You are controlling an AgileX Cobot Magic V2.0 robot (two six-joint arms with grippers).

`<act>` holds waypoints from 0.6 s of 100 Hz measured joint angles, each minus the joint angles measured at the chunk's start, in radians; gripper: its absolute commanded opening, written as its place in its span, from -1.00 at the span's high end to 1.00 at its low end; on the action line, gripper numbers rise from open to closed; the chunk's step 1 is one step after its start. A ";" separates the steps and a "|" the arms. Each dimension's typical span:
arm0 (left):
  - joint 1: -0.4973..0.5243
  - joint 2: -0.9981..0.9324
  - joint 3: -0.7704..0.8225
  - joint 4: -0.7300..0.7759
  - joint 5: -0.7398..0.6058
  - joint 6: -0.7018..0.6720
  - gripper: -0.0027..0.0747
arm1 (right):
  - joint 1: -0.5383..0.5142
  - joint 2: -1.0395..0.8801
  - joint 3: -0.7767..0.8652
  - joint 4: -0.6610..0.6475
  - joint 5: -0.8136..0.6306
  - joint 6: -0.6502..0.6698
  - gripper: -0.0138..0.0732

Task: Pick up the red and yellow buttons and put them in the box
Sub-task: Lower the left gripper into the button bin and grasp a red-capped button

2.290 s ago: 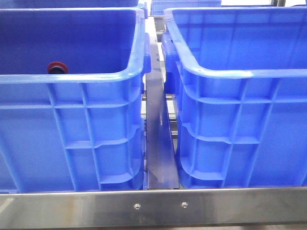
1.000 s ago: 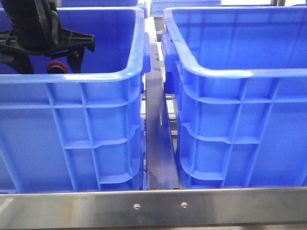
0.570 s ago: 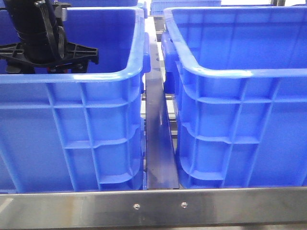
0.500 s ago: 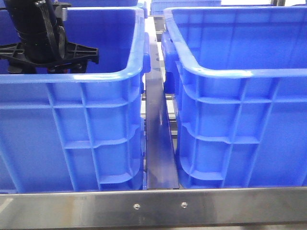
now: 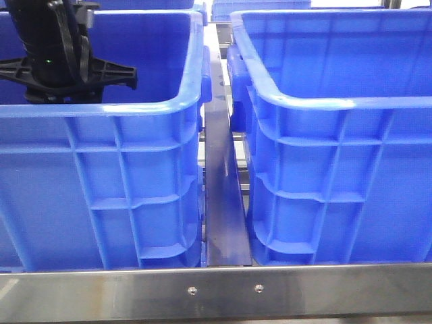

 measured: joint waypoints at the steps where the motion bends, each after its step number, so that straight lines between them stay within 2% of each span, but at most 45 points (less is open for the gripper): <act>1: 0.000 -0.002 0.000 0.000 0.004 0.000 0.98 | 0.000 0.000 0.000 0.000 0.000 0.000 0.84; 27: -0.048 -0.142 0.000 0.026 0.055 0.055 0.98 | 0.000 0.000 0.000 0.000 0.000 0.000 0.84; 48: -0.176 -0.271 0.000 0.026 0.085 0.146 0.98 | 0.000 0.000 0.000 0.000 0.000 0.000 0.84; 60: -0.282 -0.331 0.000 0.024 0.091 0.198 0.98 | 0.000 0.000 0.000 0.000 0.000 0.000 0.84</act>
